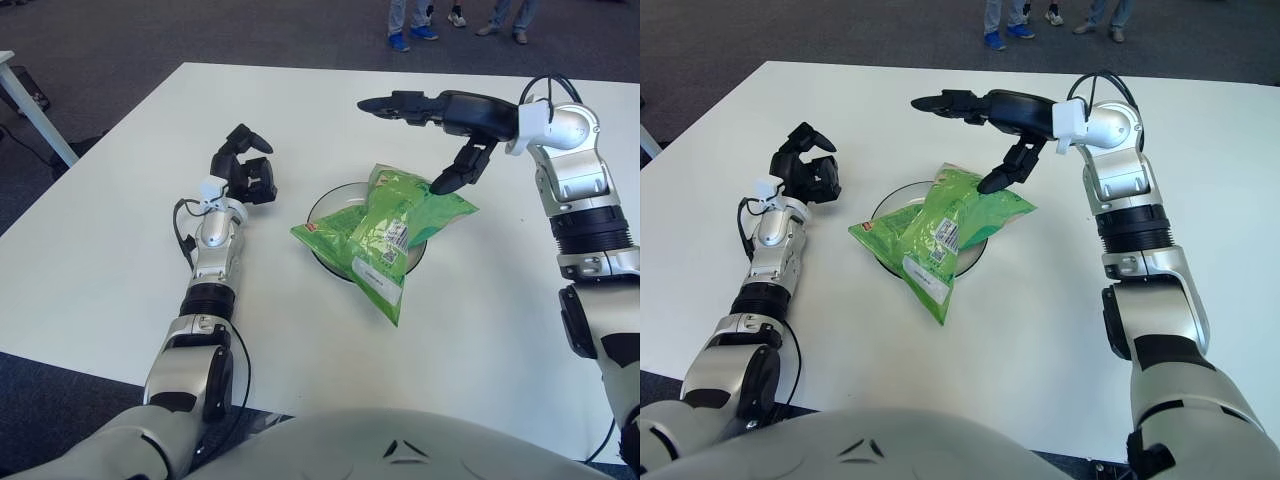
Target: Put the snack into the plate.
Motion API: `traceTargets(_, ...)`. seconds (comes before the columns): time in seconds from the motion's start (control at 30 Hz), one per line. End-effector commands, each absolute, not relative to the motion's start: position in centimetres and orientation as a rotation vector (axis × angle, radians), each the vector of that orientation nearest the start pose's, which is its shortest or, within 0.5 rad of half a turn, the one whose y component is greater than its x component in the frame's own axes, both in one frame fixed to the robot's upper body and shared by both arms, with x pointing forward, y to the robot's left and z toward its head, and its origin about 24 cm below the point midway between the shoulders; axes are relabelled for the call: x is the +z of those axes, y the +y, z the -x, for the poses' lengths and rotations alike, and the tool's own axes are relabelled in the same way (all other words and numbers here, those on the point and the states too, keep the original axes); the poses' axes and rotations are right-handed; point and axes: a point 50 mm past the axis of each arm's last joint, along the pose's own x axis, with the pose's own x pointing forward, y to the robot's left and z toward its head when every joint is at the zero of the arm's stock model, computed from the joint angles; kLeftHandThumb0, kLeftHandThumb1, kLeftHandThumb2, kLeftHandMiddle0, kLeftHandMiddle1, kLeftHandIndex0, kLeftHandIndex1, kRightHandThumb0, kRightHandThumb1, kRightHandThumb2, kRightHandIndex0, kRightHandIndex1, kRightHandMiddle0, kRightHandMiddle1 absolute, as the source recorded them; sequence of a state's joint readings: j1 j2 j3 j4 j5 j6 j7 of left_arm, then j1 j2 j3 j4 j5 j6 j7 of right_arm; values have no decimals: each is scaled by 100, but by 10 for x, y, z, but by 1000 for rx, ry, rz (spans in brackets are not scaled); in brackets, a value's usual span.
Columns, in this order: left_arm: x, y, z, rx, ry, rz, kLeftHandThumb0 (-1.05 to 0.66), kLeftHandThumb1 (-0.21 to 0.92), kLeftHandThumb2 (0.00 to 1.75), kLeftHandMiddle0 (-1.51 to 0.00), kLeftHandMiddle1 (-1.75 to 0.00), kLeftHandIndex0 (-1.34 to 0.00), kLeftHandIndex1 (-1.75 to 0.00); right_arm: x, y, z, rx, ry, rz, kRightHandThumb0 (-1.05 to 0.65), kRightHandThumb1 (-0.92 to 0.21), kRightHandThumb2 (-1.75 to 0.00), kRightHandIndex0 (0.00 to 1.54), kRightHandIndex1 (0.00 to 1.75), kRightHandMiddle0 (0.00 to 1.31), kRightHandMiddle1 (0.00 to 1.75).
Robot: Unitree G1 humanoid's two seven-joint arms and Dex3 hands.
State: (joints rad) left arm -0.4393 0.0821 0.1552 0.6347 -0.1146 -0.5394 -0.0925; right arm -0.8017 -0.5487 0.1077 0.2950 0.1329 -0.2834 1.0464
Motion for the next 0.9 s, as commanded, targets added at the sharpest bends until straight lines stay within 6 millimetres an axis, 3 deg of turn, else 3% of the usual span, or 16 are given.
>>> traceTargets(0.0,28,174,-303,24,-193,81,-47,34,129,-133,-175,-60,-175,244,-161,-332,1073,-461,762,-97,-56,-63,0,0,0,0)
traceTargets(0.13,28,175,-304,23,-194,81,-47,34,129,-133,-175,-60,-175,246,-174,-337,1042,-409,692,-95,-56,-63,0,0,1,1)
traceTargets(0.47,27,177,-304,25,-186,85,-47,34,129,-133,-175,-59,-175,243,-183,-345,912,-339,642,-92,-49,-69,6,4,0,44)
traceTargets(0.57,26,177,-304,30,-180,89,-47,34,129,-133,-175,-59,-175,242,-186,-346,822,-341,640,-83,-38,-79,7,6,0,57)
traceTargets(0.87,26,178,-304,33,-182,89,-47,34,129,-132,-175,-59,-175,236,-191,-346,634,-409,699,-82,-35,-84,9,11,0,47)
